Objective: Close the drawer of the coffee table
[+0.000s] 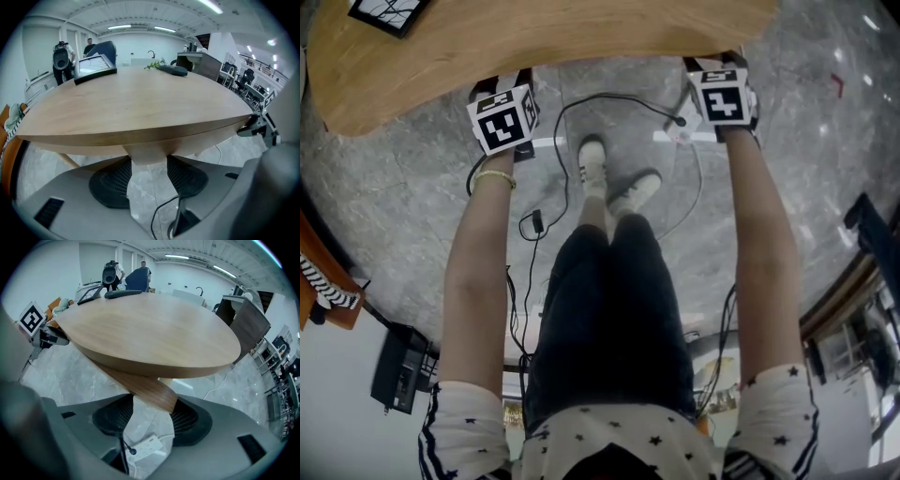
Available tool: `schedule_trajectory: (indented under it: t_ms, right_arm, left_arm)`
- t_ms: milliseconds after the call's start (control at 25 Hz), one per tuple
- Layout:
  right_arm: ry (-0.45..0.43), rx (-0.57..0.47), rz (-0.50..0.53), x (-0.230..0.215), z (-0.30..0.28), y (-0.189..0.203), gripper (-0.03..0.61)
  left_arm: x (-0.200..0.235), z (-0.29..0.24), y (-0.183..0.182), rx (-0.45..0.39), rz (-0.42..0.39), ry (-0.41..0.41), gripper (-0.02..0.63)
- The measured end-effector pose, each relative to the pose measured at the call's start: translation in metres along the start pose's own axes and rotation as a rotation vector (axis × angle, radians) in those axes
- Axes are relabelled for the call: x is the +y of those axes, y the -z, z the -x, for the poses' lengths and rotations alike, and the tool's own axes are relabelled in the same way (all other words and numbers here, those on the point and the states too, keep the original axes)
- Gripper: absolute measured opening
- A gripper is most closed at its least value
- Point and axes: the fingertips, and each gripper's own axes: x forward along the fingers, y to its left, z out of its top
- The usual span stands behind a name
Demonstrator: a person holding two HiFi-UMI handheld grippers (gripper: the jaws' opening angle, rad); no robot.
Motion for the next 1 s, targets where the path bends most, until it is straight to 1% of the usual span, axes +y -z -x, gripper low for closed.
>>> schedule_trajectory:
  t_ms: [80, 200, 360, 440, 560, 720, 1000]
  right_arm:
    - [0.005, 0.000, -0.035, -0.001, -0.001, -0.001, 0.228]
    - [0.018, -0.022, -0.096, -0.004, -0.003, -0.006, 0.227]
    - [0.039, -0.055, -0.243, -0.013, -0.003, -0.007, 0.227]
    - [0.043, -0.066, -0.292, -0.017, -0.005, -0.008, 0.227]
    - [0.039, -0.083, -0.319, -0.019, -0.007, -0.011, 0.227]
    - [0.032, -0.109, -0.359, -0.022, -0.008, -0.015, 0.225]
    - [0.026, -0.136, -0.383, -0.023, -0.010, -0.014, 0.225]
  left_arm:
    - [0.001, -0.002, -0.002, 0.000, 0.029, 0.001, 0.242]
    - [0.001, -0.005, -0.004, 0.004, 0.098, 0.011, 0.242]
    - [0.001, -0.006, -0.011, -0.006, 0.157, 0.008, 0.242]
    - [0.001, -0.007, -0.015, -0.013, 0.171, 0.006, 0.241]
    - [0.001, -0.008, -0.019, -0.025, 0.164, 0.000, 0.241]
    - [0.000, -0.010, -0.023, -0.040, 0.192, 0.013, 0.239]
    - [-0.002, -0.012, -0.026, -0.065, 0.204, 0.038, 0.236]
